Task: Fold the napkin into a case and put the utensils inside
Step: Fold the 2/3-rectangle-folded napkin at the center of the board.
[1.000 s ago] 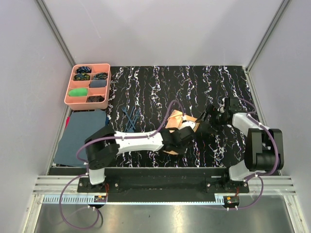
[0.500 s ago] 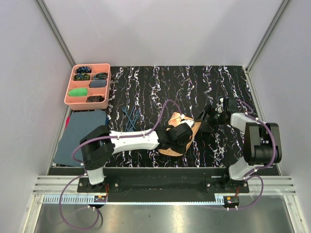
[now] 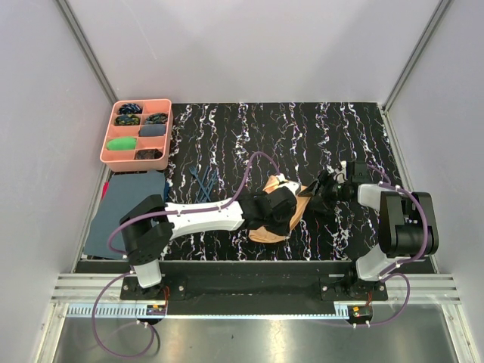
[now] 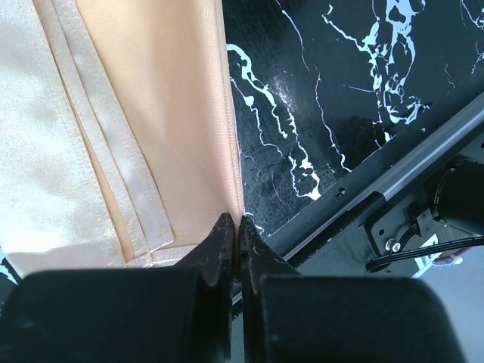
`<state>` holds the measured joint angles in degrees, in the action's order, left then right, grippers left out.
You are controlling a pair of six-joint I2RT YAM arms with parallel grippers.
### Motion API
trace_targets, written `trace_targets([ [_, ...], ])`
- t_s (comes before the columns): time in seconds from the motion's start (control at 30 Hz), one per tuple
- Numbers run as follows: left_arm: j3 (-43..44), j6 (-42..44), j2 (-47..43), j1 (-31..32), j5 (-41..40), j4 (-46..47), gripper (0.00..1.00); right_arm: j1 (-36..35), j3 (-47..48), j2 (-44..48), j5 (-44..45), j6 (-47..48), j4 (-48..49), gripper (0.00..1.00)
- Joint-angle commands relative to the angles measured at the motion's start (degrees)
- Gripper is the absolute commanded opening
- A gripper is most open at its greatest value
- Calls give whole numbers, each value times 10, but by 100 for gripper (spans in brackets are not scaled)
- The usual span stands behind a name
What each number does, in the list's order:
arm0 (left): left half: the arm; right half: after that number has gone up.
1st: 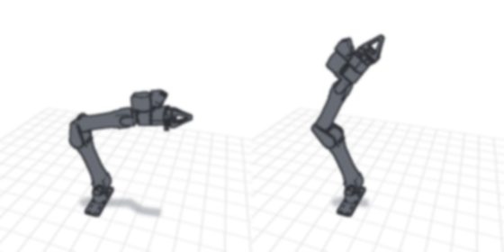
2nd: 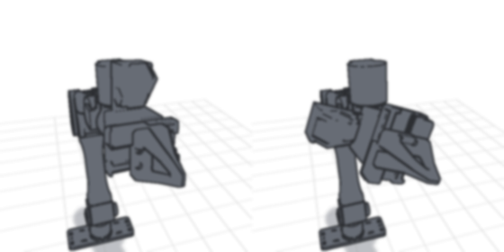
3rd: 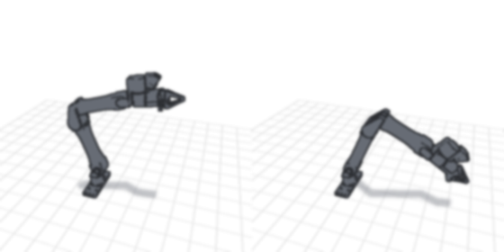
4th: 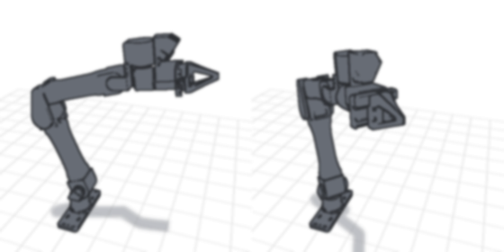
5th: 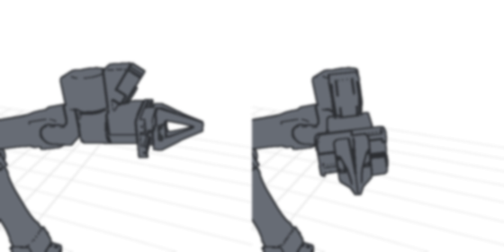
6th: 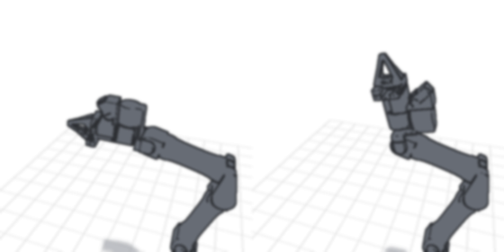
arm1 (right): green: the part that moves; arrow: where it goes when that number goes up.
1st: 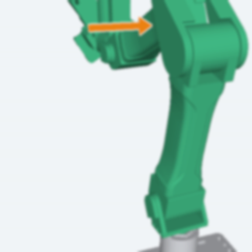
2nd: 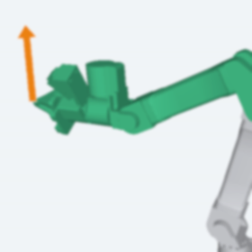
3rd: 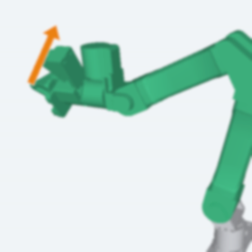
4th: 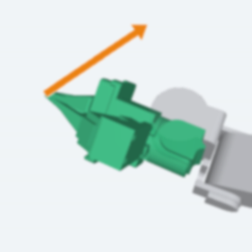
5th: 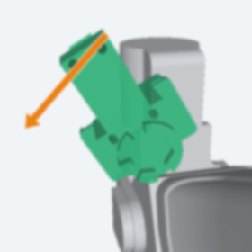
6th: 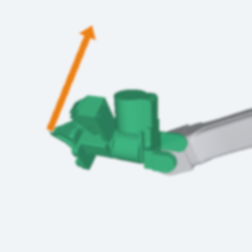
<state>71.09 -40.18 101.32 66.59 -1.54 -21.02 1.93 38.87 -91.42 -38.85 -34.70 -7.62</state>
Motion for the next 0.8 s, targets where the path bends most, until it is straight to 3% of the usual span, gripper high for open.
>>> trace_targets([
  [0.0, 2, -3, -29, -4, 12, 23, 0, -1, -14, -14, -7, -6, 30, 76],
  [0.57, -2, -6, -44, -8, 13, 23, 0, -2, -15, -62, -9, -12, 86, 70],
  [0.77, -10, -9, -41, -8, 29, 26, 0, -2, 10, -60, 18, 1, 54, 58],
])
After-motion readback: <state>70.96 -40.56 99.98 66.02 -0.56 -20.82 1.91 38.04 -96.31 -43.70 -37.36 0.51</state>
